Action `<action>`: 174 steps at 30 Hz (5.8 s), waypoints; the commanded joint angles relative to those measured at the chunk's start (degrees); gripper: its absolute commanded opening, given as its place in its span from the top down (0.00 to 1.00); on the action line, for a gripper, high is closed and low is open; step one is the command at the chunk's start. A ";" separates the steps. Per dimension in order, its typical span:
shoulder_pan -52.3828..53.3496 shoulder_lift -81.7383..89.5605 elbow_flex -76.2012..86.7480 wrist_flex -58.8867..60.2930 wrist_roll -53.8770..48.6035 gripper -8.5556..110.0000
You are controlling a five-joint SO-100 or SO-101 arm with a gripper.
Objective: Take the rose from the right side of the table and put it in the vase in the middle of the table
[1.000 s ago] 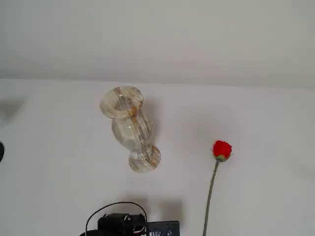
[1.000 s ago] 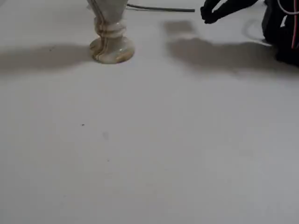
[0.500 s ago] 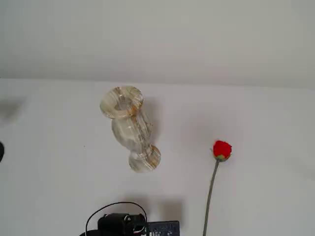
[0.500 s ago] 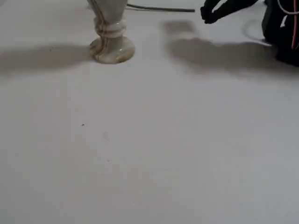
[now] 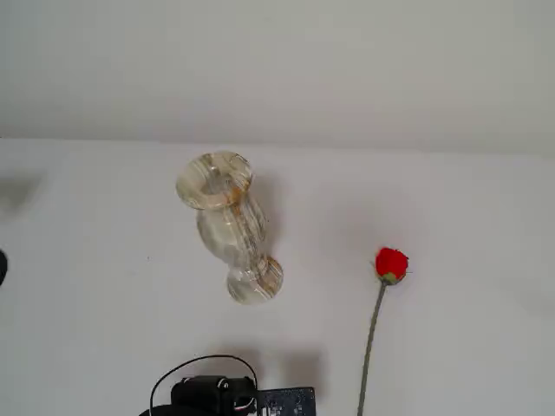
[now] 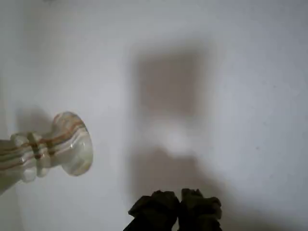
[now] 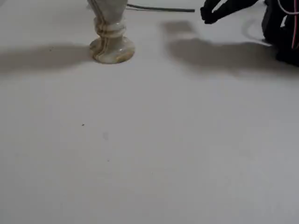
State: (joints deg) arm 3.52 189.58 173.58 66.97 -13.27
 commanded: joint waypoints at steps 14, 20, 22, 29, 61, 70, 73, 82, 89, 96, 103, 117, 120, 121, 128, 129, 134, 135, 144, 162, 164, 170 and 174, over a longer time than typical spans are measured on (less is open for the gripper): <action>8.96 -0.26 -4.66 -15.12 14.24 0.93; 7.47 -45.00 -38.41 -15.56 25.40 0.87; 6.15 -56.16 -47.29 -14.94 28.92 0.84; 3.16 -77.78 -65.21 -15.47 42.19 0.74; 12.92 -174.64 -184.13 27.86 68.55 0.65; 14.50 -175.96 -181.67 29.27 68.91 0.75; 14.41 -175.78 -180.70 30.59 67.68 0.75; 12.83 -176.66 -180.26 35.86 62.93 0.82; 9.76 -176.48 -180.26 36.56 56.95 0.93; 7.65 -174.11 -179.82 36.65 55.37 0.93; 7.38 -168.84 -180.18 36.65 55.28 0.93; 4.13 -171.91 -180.18 36.65 55.20 0.76; 3.34 -170.86 -180.18 36.30 55.20 0.77; 3.34 -170.77 -180.18 36.12 55.20 0.77; 5.01 -172.71 -179.74 32.96 54.84 0.87; 5.10 -173.14 -179.74 32.96 54.84 0.93; 4.04 -173.94 -179.65 35.42 52.73 0.93; 3.96 -173.94 -179.74 35.60 52.73 0.93; 10.02 -158.91 -180.18 35.68 59.15 0.93; 11.95 -125.16 -186.68 23.03 75.50 0.93; 9.49 -123.22 -186.68 20.65 76.46 0.93; 0.18 -116.72 -186.68 15.47 77.08 0.93; -7.29 -114.43 -186.77 12.39 76.90 0.93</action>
State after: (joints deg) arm 2.99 68.99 -10.72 83.14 62.84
